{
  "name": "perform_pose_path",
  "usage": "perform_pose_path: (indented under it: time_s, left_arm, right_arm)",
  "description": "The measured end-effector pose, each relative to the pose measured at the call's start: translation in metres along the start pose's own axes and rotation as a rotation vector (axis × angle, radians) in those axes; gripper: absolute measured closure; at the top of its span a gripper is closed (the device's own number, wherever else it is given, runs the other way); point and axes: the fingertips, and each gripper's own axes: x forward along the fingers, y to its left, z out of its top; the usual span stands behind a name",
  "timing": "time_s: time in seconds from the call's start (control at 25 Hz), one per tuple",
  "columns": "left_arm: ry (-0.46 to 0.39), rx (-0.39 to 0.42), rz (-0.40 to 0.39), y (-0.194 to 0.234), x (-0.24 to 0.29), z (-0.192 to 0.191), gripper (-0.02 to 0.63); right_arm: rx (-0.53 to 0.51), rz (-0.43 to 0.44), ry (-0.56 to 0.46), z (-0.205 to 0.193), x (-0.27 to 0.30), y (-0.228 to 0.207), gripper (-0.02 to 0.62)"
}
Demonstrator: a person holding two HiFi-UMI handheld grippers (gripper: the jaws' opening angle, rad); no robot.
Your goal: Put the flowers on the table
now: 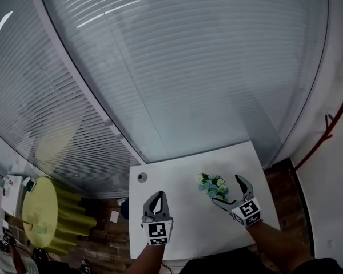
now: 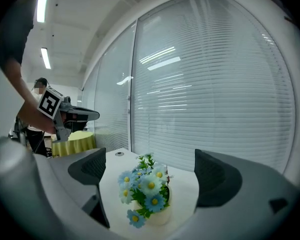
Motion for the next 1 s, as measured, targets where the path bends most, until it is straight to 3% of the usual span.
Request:
perform_pose_path:
  time_s: [0.36, 0.6, 0.64, 0.68, 0.76, 1.0]
  left_arm:
    - [-0.031, -0.032, 0.026, 0.0, -0.011, 0.019, 0.601]
    - [-0.046, -0.009, 0.034, 0.007, -0.008, 0.029, 0.601]
    - [-0.045, -0.008, 0.035, 0.006, -0.008, 0.028, 0.601]
    - [-0.043, -0.007, 0.034, 0.005, -0.007, 0.027, 0.601]
    - [-0.036, -0.006, 0.03, 0.005, -0.006, 0.026, 0.601]
    - [-0.028, -0.014, 0.039, 0.001, -0.007, 0.02, 0.601]
  right_arm:
    - [0.023, 0.003, -0.046, 0.026, -0.009, -0.015, 0.041]
    - [0.038, -0.025, -0.059, 0.024, -0.013, -0.022, 0.131]
    - [0.035, -0.036, -0.062, 0.023, -0.014, -0.023, 0.16]
    - [0.031, -0.052, -0.064, 0.021, -0.016, -0.027, 0.231]
    - [0.024, -0.073, -0.069, 0.021, -0.017, -0.032, 0.45]
    - [0.017, -0.067, -0.073, 0.023, -0.018, -0.039, 0.531]
